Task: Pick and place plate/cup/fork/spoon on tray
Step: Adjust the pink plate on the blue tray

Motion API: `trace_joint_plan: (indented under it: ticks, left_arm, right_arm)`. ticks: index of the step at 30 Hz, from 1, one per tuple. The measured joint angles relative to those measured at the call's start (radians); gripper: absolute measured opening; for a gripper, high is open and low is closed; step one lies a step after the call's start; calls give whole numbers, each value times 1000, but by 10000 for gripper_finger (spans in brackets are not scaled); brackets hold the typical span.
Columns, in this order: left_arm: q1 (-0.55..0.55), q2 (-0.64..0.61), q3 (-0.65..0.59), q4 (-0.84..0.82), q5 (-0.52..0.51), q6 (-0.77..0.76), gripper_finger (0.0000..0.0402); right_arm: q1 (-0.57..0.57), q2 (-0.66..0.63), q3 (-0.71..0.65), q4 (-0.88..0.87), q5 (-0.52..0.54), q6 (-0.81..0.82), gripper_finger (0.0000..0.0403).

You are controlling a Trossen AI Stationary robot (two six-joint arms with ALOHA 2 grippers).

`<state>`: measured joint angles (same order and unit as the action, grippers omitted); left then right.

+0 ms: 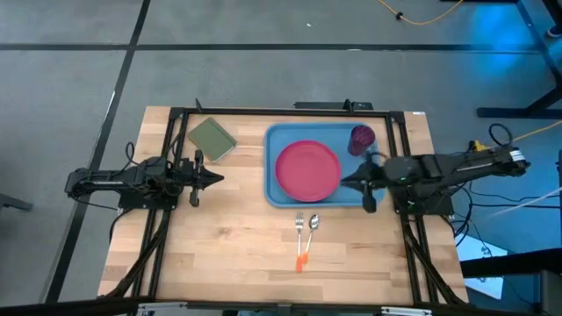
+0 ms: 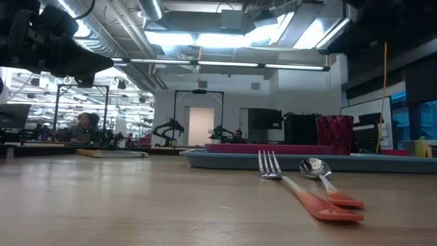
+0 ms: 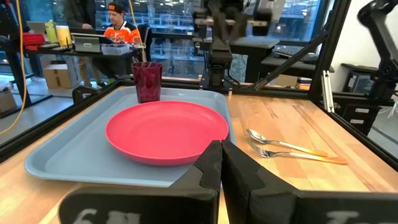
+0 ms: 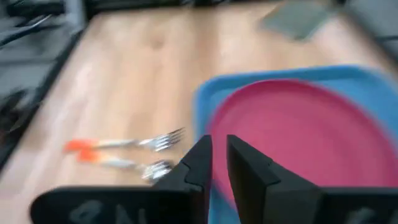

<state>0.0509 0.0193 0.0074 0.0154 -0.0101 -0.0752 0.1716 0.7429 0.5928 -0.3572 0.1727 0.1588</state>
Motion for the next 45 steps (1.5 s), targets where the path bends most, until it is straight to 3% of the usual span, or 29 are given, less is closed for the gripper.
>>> trace_joint_plan:
  ticks: [3,13,22,30,45]
  left_arm:
    - [0,0,0,0,0,0,0]
    - [0,0,0,0,0,0,0]
    - [0,0,0,0,-3,0,0]
    - [0,0,0,0,-4,0,0]
    - [0,0,0,0,-4,0,0]
  right_arm:
    - [-6,109,38,5,-151,-16,53]
    - [-79,429,80,4,-378,18,53]
    - [-170,583,80,103,-403,16,53]
    - [-178,705,130,102,-458,-5,53]
    - [-239,816,158,114,-569,-5,53]
